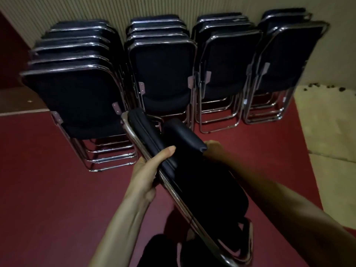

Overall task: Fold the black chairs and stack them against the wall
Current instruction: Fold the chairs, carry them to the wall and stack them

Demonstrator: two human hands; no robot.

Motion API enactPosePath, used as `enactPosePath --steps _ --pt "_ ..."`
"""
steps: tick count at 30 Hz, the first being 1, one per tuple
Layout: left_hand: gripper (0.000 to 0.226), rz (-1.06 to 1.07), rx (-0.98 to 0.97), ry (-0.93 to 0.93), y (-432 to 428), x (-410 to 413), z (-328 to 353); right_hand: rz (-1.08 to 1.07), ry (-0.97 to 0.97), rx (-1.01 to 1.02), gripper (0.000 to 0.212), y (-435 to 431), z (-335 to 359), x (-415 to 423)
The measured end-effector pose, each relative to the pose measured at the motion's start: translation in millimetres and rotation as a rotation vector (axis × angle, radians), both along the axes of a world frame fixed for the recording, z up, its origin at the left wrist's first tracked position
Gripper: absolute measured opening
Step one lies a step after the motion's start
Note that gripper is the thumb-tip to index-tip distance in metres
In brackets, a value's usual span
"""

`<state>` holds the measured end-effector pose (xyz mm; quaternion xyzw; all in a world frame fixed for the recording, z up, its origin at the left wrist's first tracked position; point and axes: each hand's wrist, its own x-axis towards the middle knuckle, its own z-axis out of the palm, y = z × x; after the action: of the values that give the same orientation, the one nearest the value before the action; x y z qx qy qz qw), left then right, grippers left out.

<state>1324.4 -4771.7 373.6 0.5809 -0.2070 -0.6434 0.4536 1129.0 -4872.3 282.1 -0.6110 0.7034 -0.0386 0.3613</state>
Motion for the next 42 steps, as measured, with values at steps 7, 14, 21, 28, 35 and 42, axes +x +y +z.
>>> enactPosePath --steps 7,14,21,28,35,42 --pt "0.041 0.236 0.015 0.022 -123.2 -14.1 -13.9 0.332 0.151 0.097 0.048 -176.7 -6.2 18.7" --pt "0.030 0.438 0.067 0.036 -247.0 -6.2 -29.8 0.536 0.212 0.167 0.066 -322.2 -27.6 58.5" --pt "0.016 0.646 0.131 0.035 -326.2 -10.5 -35.5 0.689 0.146 0.196 0.053 -419.0 -43.5 83.4" --pt "0.029 0.868 0.200 -0.006 -403.0 -45.6 -50.6 0.859 0.113 0.194 0.070 -504.1 -69.5 94.3" --pt "0.014 1.034 0.239 0.003 -471.2 -76.9 -61.2 1.003 0.158 0.219 0.081 -574.7 -85.5 109.6" --pt "0.016 1.122 0.298 -0.003 -509.6 -84.7 -79.3 1.055 0.161 0.193 0.071 -601.1 -117.5 117.0"
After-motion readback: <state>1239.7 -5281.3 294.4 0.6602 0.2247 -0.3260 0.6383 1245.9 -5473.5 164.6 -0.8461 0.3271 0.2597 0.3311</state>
